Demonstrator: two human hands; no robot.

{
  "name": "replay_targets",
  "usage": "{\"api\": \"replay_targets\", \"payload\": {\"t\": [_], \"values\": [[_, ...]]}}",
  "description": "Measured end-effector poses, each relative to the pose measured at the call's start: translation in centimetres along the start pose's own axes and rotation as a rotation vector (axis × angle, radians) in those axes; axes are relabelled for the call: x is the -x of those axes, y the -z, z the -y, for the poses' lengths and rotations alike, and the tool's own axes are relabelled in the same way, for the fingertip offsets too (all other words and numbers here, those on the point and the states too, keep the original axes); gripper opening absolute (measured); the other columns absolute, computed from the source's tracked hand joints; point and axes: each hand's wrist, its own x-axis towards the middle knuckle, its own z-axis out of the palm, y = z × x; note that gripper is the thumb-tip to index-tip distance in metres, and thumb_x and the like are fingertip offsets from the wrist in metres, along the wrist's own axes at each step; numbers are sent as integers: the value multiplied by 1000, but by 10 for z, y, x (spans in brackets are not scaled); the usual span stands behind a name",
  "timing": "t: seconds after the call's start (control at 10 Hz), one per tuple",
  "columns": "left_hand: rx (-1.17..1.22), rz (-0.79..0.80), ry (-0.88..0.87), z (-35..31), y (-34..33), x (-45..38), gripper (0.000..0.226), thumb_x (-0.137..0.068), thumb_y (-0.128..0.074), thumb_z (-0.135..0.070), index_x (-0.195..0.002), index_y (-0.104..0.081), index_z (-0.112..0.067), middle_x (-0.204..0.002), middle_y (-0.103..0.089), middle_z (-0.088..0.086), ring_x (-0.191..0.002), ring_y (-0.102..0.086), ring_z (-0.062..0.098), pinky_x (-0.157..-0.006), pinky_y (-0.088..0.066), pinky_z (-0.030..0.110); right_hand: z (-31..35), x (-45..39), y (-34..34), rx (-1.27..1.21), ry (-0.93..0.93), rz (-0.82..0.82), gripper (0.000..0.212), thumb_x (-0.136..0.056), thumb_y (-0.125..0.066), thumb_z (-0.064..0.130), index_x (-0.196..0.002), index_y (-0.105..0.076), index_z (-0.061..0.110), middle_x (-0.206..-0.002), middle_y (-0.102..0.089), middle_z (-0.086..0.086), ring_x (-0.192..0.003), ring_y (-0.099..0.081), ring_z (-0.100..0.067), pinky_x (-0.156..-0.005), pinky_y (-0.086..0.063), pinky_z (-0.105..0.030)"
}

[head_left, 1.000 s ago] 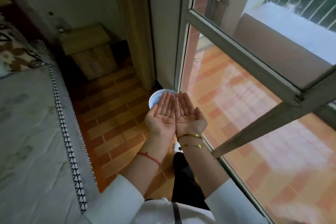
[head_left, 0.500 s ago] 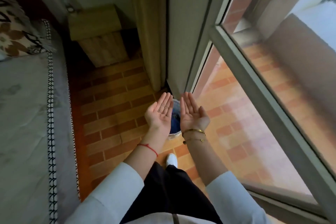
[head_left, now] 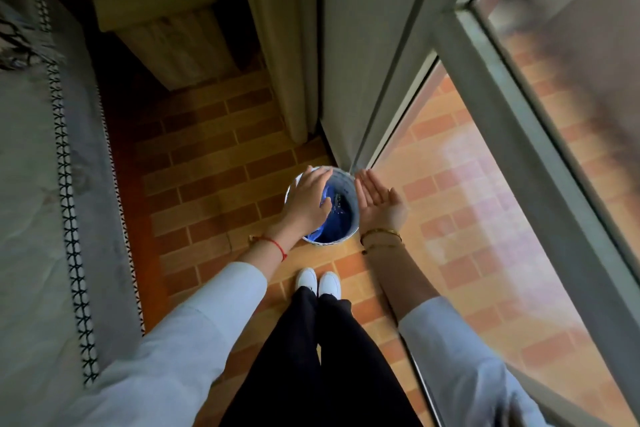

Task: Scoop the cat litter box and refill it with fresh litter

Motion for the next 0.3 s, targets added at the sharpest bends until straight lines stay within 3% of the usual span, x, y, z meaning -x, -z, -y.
{"api": "replay_targets", "payload": {"t": [0.1, 0.2, 0.3], "values": [[-35, -80, -61, 9, 10, -5, 46, -92, -47, -11, -138, -43, -8, -144, -44, 8, -137, -32, 22, -115, -20, 30, 4, -3, -14, 194, 193, 43, 35, -100, -33, 13, -88, -62, -2, -80, -72, -13, -89, -65, -29, -81, -56, -31], [-75, -64, -57, 17, 15, -6, 47, -93, -48, -12, -139, -42, -8, -144, -42, 8, -137, -31, 22, -116, -25, 34, -5, -23, -16, 1059, 575, 106, 30, -94, -37, 16, -81, -64, 12, -82, -67, -10, -80, -62, -27, -74, -53, -36], [-104, -42, -41, 25, 12, -12, 48, -94, -46, -13, -142, -38, -8, -147, -39, 7, -140, -27, 22, -117, -24, 35, -11, -42, -13, 1938, 592, 313, 34, -95, -36, 15, -117, -58, 1, -119, -59, -21, -109, -55, -35, -93, -43, -41]]}}
